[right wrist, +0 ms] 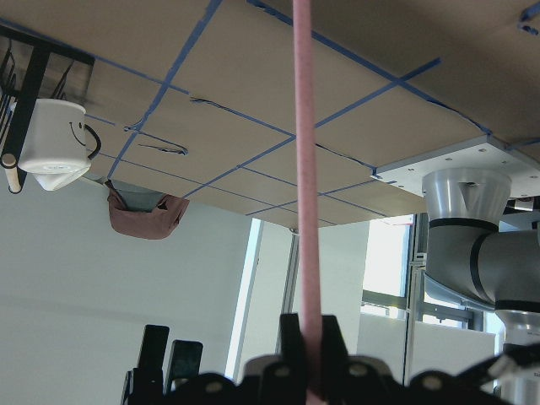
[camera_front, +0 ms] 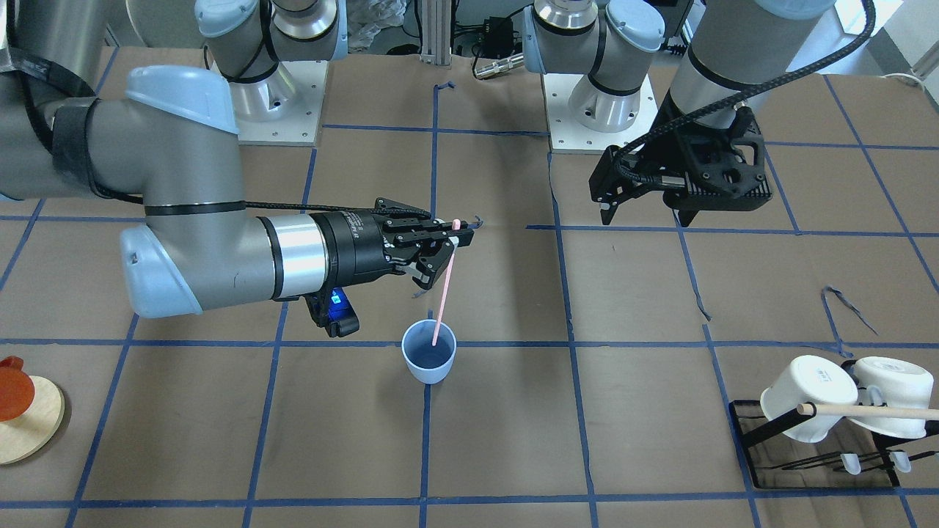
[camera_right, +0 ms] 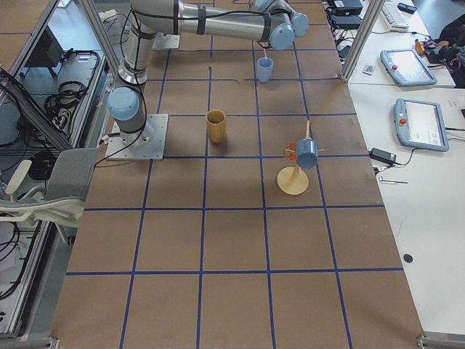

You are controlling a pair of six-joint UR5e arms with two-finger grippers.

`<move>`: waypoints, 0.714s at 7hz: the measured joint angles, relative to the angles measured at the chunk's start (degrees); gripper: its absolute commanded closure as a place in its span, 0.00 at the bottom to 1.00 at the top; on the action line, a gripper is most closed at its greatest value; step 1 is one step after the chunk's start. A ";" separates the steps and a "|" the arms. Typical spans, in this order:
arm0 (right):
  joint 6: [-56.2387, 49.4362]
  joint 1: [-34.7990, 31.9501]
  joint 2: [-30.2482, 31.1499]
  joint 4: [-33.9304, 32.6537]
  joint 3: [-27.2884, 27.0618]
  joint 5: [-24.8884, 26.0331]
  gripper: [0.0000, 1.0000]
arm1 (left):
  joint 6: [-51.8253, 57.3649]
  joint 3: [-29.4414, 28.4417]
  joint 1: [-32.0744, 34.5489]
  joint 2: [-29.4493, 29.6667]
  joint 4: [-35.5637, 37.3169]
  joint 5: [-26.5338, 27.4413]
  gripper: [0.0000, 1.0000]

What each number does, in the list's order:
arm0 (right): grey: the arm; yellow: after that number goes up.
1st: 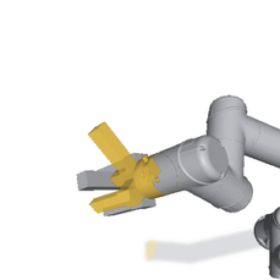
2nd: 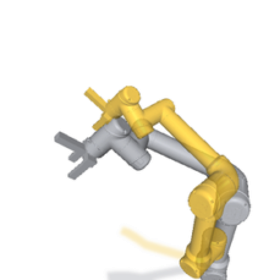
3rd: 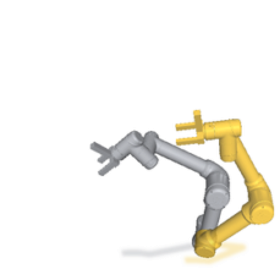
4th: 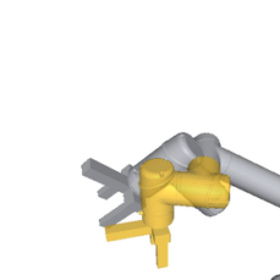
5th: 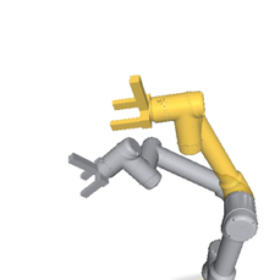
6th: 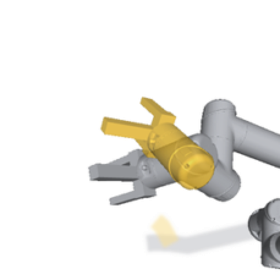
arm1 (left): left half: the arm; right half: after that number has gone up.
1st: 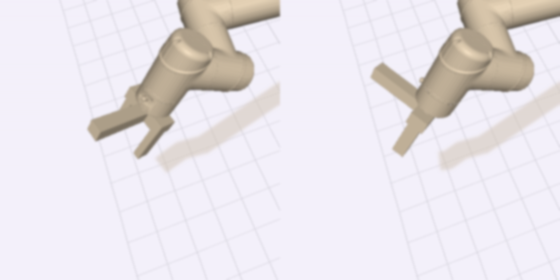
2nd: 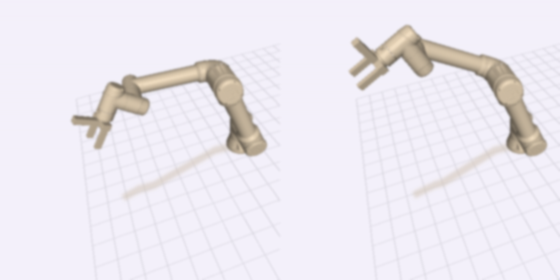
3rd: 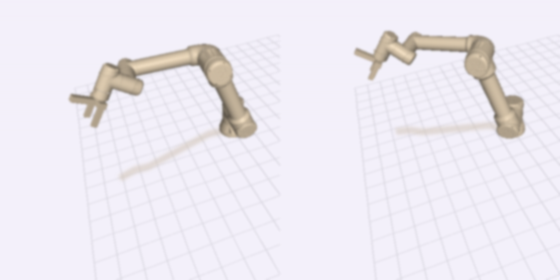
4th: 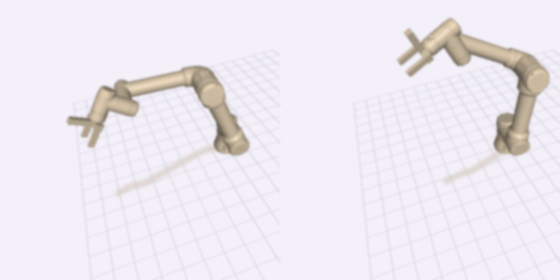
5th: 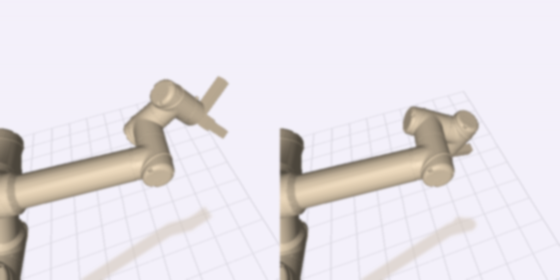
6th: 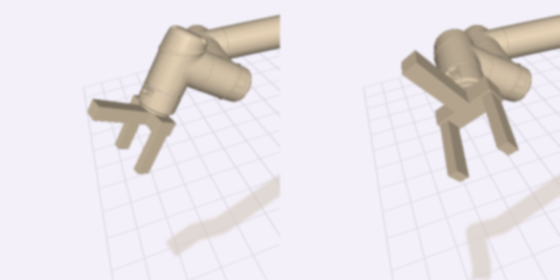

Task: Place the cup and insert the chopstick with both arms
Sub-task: 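Move the chopstick with the right gripper over the blue cup, then lower the chopstick into the blue cup and open the right gripper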

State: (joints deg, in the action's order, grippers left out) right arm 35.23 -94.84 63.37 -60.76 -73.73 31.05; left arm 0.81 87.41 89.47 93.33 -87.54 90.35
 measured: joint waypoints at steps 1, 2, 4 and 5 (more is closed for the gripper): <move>0.98 0.00 0.05 -0.08 -0.83 -0.43 0.63 | -0.01 0.00 0.00 0.04 0.00 -0.02 0.00; 1.55 0.00 0.08 -0.38 -1.44 -0.87 0.07 | -0.06 0.01 0.00 0.07 0.00 -0.06 0.00; 3.01 0.13 0.21 -1.12 -1.61 -1.02 0.00 | -0.31 0.02 0.05 0.16 0.00 -0.08 0.00; 4.34 0.27 0.41 -1.34 -1.45 -0.76 0.00 | -0.40 0.04 0.07 0.17 0.00 -0.09 0.00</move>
State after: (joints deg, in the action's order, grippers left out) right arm 39.57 -94.56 63.78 -62.10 -75.18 30.28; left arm 0.41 87.44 89.55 93.50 -87.54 90.26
